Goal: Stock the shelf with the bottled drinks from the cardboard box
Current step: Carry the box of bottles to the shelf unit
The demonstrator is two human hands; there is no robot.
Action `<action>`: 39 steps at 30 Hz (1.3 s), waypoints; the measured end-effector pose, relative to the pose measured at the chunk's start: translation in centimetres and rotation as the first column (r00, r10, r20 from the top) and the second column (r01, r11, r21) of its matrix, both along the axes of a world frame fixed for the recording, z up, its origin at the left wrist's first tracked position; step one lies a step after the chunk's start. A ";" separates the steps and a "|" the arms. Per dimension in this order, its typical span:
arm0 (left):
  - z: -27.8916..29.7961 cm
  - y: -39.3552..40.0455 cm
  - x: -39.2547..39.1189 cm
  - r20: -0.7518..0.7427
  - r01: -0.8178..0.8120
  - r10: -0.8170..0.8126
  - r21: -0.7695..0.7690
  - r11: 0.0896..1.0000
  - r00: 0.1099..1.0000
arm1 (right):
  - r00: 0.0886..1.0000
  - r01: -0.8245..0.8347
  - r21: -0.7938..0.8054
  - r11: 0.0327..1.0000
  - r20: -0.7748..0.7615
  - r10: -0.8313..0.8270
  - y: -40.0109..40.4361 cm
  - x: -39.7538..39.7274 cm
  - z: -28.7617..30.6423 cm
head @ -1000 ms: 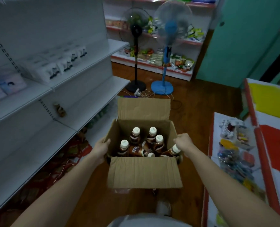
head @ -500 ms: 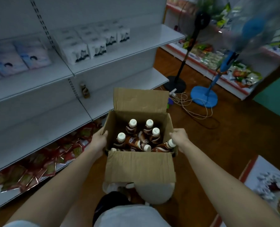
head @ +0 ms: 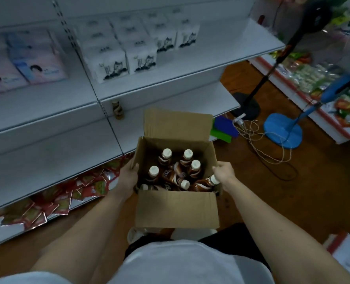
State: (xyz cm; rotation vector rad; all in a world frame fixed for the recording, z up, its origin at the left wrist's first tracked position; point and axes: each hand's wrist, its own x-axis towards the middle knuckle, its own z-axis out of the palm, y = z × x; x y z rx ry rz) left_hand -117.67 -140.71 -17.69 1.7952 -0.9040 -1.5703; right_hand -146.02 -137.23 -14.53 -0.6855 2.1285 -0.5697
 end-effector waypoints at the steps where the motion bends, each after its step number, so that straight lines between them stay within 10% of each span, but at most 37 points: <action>1: -0.9 -0.2 -0.5 0.017 -0.031 0.031 0.008 0.999 0.999 | 1.000 -0.024 0.005 1.000 0.004 0.024 -1.2 -0.3 -0.8; 22: -42.7 -0.8 -10.2 0.001 -0.463 0.464 0.045 0.885 0.886 | 0.906 -0.416 0.010 0.909 0.091 0.413 -14.1 -9.1 -42.8; 39: -51.9 1.7 -11.6 0.100 -0.536 0.536 -0.026 0.844 0.838 | 0.887 -0.461 0.021 0.887 -0.021 0.461 -12.4 -9.3 -52.7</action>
